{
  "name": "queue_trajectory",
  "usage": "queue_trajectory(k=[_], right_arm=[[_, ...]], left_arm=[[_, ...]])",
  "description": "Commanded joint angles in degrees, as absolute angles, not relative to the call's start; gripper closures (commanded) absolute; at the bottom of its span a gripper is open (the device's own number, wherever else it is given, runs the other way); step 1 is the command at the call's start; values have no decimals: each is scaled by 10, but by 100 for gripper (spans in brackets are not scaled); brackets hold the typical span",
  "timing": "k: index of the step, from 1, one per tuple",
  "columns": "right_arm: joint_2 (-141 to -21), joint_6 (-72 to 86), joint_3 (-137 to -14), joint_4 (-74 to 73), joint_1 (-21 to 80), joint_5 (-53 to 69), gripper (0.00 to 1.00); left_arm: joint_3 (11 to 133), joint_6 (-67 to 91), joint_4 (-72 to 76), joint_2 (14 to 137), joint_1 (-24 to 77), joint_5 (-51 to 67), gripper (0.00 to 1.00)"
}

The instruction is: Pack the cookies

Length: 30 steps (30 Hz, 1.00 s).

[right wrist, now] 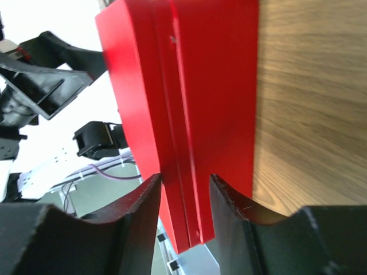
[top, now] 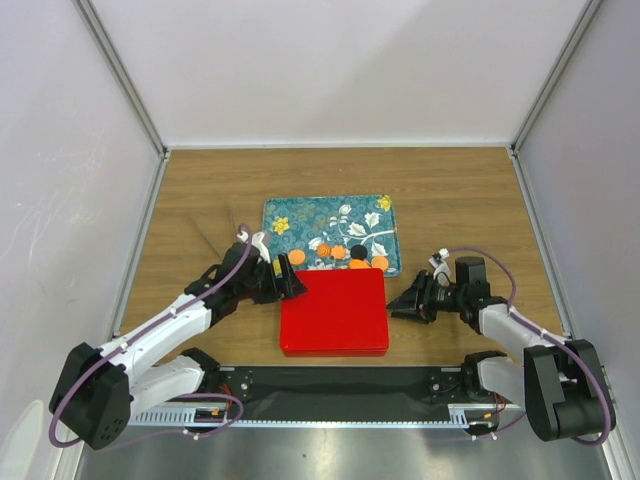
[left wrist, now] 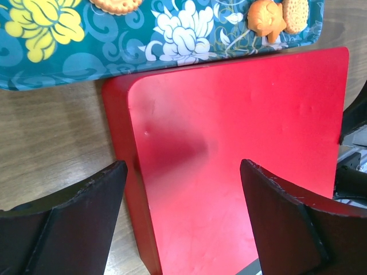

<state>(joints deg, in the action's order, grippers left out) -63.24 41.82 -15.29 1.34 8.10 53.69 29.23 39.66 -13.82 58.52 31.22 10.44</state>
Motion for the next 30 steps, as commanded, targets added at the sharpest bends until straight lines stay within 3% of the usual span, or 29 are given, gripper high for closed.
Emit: queue_trajectory(k=[1,15,23,30], right_arm=[[-615,386,-176,-32,78,512,54],[-533,364,-221,-120,133,419,31],[-563,380,-223,-103,216,340,31],[-569,382,-216,-92,219,331,40]], left_arm=[[300,408,-119,584,322,91,14],[318,418,-126,603,343,71,14],[337,418,-139,612,350,67,15],[357,416,-155,618,360,63,14]])
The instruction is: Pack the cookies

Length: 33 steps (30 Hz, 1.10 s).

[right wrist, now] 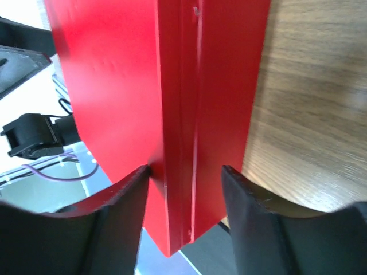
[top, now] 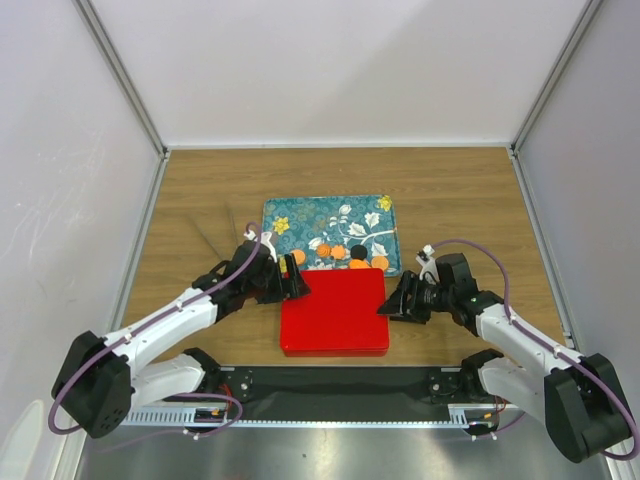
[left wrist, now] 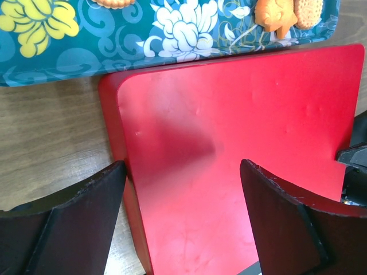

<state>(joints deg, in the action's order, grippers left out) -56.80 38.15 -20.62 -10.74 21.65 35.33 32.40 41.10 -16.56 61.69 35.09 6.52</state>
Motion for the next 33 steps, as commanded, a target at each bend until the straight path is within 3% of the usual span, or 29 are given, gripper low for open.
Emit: queue_trajectory(k=[1,10,23,33], right_arm=[[-570,382,-215,-92,220,332,43],[-575,390,-199,-70,219,334,54],[-590,390,-187,-55,228,323,54],[-589,397,-170,-42,257,295,68]], left_arm=[[360,417,-157,619,362,63,14],[386,418,-171,628,381,62,14],[403,418,-185,651,397,59,15],[385,428,-166,667,406,59,14]])
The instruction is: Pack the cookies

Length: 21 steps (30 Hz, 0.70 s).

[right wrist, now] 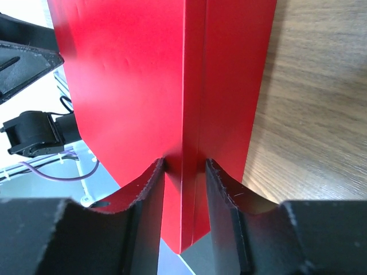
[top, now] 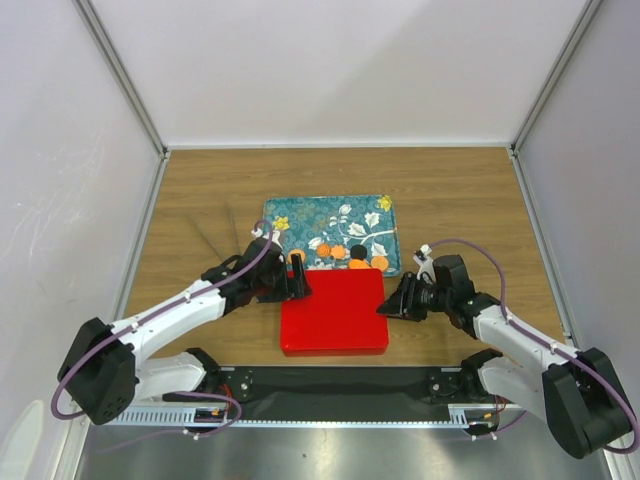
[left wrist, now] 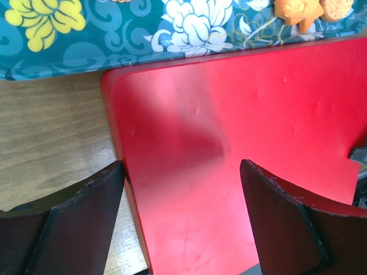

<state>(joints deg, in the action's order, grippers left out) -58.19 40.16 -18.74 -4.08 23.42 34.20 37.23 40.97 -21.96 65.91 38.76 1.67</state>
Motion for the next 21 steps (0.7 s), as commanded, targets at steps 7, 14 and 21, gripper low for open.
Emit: queue_trajectory(k=[7,14,21], right_arm=[[-589,396,-169,-52,265,283,65],[-558,374,-221,-114,265,255,42],[-562,359,-267,-141,250,259,38]], left_arm=[[365,432,-154,675,408,61,14],[358,432,-163,664,408,50,14],[383,417,-199,647,409,20,13]])
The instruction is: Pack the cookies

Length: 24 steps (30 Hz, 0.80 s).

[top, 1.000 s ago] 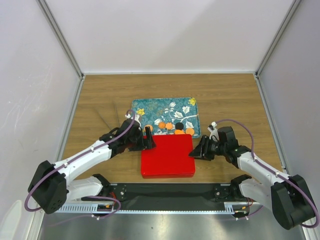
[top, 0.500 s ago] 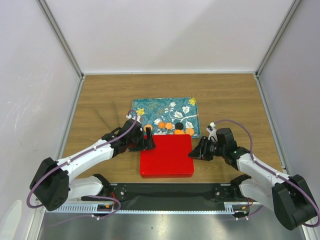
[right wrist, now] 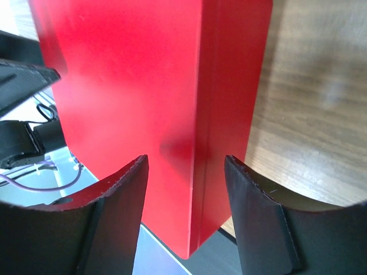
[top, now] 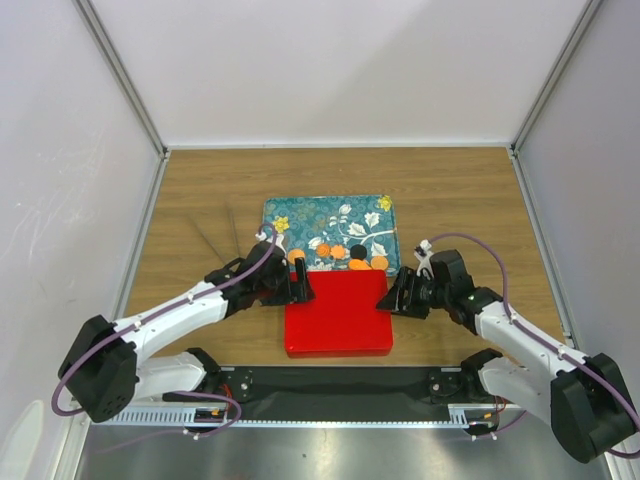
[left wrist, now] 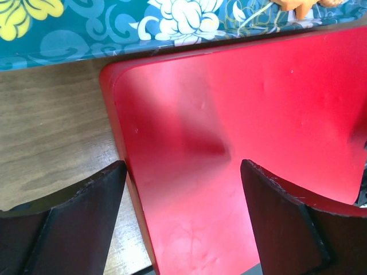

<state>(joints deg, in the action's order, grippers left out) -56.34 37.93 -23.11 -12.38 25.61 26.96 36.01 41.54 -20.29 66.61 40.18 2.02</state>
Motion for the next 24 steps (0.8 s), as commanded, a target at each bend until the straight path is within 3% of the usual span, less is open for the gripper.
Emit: queue_trajectory(k=[1,15,24], right_arm=[[-565,356,-272,-143,244,260,38],[-641,337,-326,-112,213,261,37],[-730,352,-310,-36,219,255,41]], left_arm=[[389,417,-205,645,408,15,13],[404,381,-206,655,341,-10,19],[368,391,-149,697,320,10,37]])
